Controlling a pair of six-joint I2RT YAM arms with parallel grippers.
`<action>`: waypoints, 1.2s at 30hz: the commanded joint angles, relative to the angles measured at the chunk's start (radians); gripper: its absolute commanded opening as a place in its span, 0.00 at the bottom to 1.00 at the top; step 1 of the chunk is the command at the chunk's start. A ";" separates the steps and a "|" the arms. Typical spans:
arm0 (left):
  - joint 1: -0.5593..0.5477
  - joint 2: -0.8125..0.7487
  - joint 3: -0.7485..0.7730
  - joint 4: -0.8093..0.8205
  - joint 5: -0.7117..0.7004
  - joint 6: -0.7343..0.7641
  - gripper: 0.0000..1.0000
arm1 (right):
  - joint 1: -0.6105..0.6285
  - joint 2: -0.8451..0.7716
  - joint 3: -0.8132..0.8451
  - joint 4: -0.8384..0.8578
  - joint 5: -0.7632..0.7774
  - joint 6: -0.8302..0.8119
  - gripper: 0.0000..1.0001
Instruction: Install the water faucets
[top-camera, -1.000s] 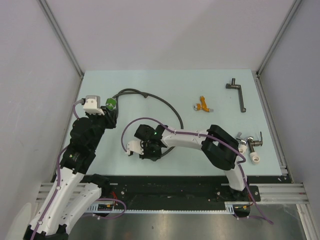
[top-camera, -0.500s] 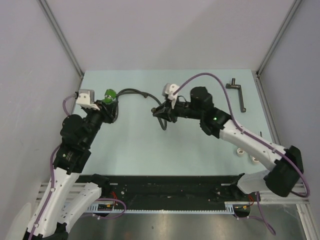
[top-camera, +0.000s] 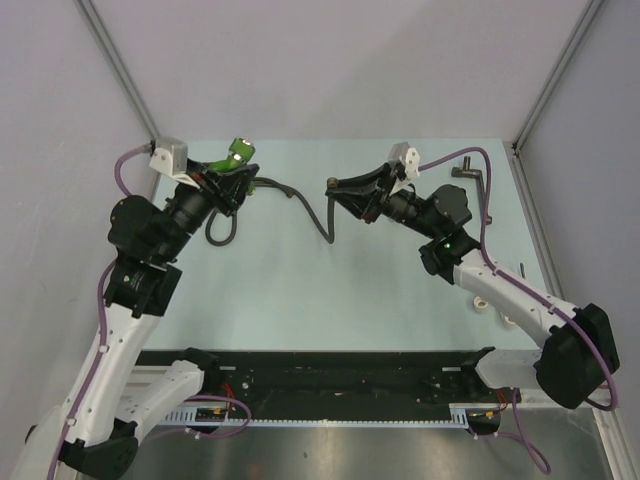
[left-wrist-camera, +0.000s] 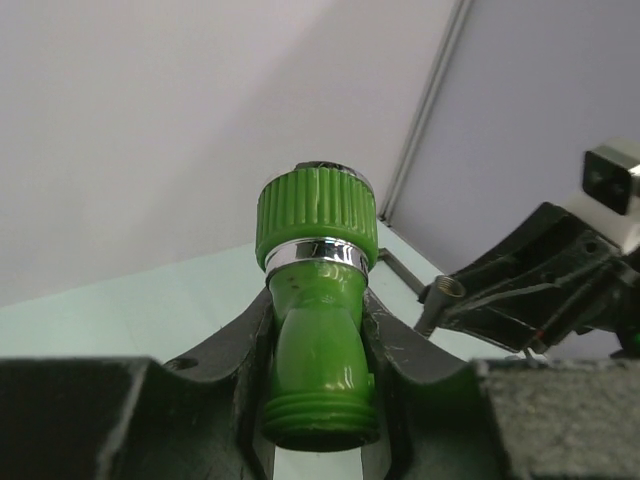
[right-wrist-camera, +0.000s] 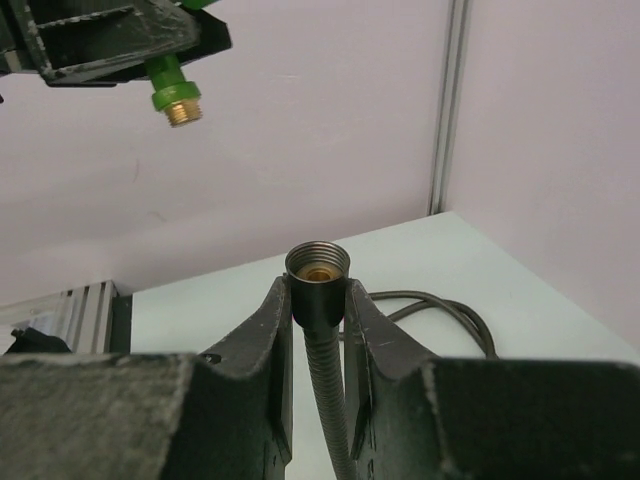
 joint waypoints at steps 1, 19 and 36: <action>-0.002 0.027 0.057 0.181 0.131 -0.053 0.06 | -0.038 0.052 -0.013 0.268 -0.054 0.166 0.15; -0.046 0.095 -0.051 0.217 0.325 -0.050 0.06 | 0.157 0.170 -0.013 0.234 0.002 -0.047 0.12; -0.079 0.109 -0.084 0.087 0.429 0.044 0.06 | 0.197 0.186 -0.003 0.216 -0.049 -0.055 0.09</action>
